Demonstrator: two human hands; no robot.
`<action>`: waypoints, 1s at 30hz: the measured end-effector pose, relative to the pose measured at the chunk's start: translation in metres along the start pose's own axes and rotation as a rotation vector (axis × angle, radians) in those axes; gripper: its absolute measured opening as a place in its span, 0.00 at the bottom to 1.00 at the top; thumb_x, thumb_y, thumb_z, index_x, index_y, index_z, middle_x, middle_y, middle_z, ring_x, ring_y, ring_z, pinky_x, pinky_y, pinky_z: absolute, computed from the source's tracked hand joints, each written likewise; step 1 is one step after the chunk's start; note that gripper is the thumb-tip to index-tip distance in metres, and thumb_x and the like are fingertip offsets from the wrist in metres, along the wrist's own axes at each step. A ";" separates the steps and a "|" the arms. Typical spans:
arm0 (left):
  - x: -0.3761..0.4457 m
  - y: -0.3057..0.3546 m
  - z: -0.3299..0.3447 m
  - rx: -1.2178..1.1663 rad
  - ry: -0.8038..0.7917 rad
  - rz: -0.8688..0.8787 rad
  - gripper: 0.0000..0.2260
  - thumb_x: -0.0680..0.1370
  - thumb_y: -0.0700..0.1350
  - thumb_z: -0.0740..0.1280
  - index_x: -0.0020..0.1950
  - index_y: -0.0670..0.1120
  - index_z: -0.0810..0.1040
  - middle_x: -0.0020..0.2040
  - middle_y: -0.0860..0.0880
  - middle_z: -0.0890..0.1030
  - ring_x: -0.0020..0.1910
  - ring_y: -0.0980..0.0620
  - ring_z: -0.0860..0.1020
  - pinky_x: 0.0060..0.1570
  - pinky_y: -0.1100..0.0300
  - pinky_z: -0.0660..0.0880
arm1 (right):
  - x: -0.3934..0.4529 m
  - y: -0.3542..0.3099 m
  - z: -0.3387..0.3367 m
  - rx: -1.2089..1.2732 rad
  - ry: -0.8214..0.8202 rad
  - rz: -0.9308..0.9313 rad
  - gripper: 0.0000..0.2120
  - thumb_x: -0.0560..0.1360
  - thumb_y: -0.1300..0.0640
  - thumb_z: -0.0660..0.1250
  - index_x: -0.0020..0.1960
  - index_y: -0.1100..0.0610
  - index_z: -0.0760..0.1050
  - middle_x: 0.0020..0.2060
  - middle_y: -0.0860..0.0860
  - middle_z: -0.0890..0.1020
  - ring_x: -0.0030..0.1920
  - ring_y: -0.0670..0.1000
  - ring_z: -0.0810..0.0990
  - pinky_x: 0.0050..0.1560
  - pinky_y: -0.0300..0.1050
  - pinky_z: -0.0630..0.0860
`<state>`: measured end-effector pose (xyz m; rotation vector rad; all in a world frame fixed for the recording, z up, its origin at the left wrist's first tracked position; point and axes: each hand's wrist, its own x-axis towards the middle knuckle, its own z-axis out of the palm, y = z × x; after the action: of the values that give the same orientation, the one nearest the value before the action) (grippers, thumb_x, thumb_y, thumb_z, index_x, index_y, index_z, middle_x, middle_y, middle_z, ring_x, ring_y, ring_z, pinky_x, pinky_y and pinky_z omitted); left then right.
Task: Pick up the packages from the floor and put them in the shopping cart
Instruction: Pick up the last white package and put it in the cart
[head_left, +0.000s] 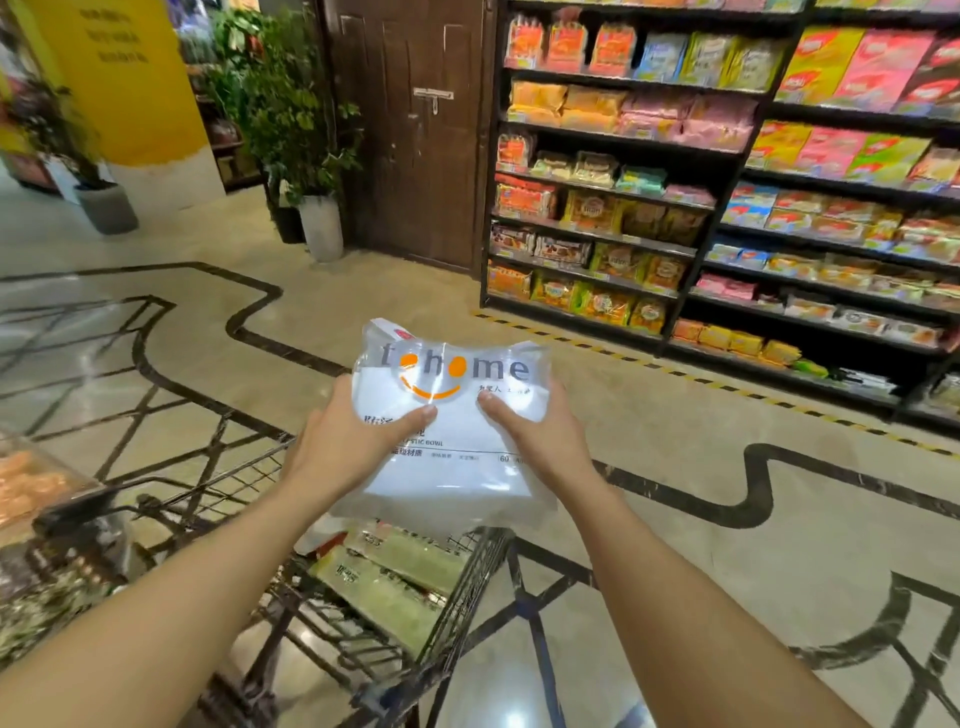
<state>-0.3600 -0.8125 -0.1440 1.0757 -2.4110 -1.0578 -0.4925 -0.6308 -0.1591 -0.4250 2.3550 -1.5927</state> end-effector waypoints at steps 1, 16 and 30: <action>0.014 -0.001 0.008 -0.001 0.008 -0.013 0.47 0.57 0.83 0.67 0.68 0.59 0.69 0.64 0.50 0.80 0.61 0.42 0.79 0.59 0.42 0.78 | 0.019 0.005 0.004 0.004 -0.017 -0.005 0.45 0.63 0.27 0.75 0.74 0.42 0.66 0.62 0.44 0.80 0.61 0.52 0.80 0.62 0.55 0.78; 0.094 -0.079 0.109 -0.054 0.133 -0.535 0.41 0.67 0.71 0.75 0.73 0.55 0.66 0.66 0.46 0.80 0.60 0.42 0.78 0.50 0.51 0.73 | 0.190 0.111 0.117 -0.061 -0.515 0.090 0.35 0.64 0.31 0.77 0.66 0.37 0.68 0.54 0.41 0.84 0.53 0.45 0.84 0.56 0.53 0.82; 0.050 -0.153 0.160 -0.127 0.104 -0.820 0.35 0.71 0.59 0.78 0.67 0.51 0.62 0.57 0.49 0.76 0.53 0.44 0.77 0.45 0.51 0.71 | 0.175 0.184 0.164 -0.182 -0.837 0.237 0.39 0.71 0.43 0.79 0.75 0.41 0.60 0.57 0.38 0.74 0.58 0.43 0.73 0.54 0.37 0.69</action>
<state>-0.3981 -0.8369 -0.3661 2.0807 -1.7835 -1.2995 -0.6091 -0.7724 -0.3996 -0.6618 1.8012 -0.8458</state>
